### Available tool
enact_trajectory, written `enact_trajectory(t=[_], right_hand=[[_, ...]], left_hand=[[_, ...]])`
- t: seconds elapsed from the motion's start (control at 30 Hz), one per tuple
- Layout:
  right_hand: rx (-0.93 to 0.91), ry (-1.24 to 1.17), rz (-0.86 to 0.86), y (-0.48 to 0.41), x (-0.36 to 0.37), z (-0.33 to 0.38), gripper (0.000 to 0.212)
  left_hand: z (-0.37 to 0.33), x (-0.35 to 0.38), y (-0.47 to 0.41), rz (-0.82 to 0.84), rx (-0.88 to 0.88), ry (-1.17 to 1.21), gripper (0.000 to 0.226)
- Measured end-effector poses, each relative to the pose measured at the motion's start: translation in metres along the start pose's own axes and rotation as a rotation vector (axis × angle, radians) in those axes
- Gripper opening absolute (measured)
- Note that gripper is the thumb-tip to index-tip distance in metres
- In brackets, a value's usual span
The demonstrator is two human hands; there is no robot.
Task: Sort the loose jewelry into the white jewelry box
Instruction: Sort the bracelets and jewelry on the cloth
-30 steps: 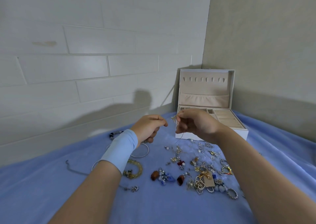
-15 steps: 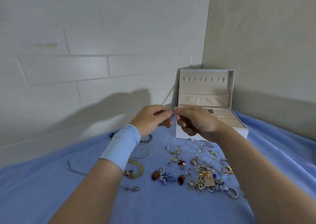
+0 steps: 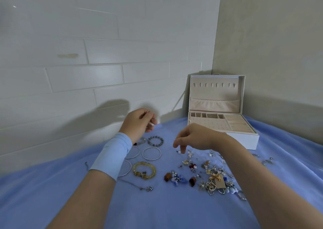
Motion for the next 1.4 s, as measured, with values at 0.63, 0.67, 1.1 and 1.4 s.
enact_trajectory(t=[0.63, 0.67, 1.1, 1.4], right_hand=[[-0.093, 0.085, 0.146, 0.052, 0.113, 0.104, 0.015], [-0.088, 0.103, 0.151, 0.053, 0.117, 0.106, 0.013], [-0.069, 0.26, 0.118, 0.063, 0.107, 0.104, 0.007], [-0.01, 0.15, -0.105, 0.068, 0.009, 0.024, 0.01]], left_hand=[[0.051, -0.175, 0.104, 0.307, -0.409, -1.027, 0.026], [0.052, -0.178, 0.109, 0.319, -0.429, -1.079, 0.025], [0.029, -0.145, 0.1, 0.334, -0.35, -1.06, 0.042], [-0.027, 0.012, 0.063, 0.475, -0.032, -0.616, 0.024]])
Point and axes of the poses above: each hand's wrist, its own y-axis away from the middle knuckle, its own x-axis out of the palm, z = x × y, the point moved 7 cm from there along -y, towards the middle knuckle, and after that the axes turned 13 degrees about x, right-handed, at the moved point
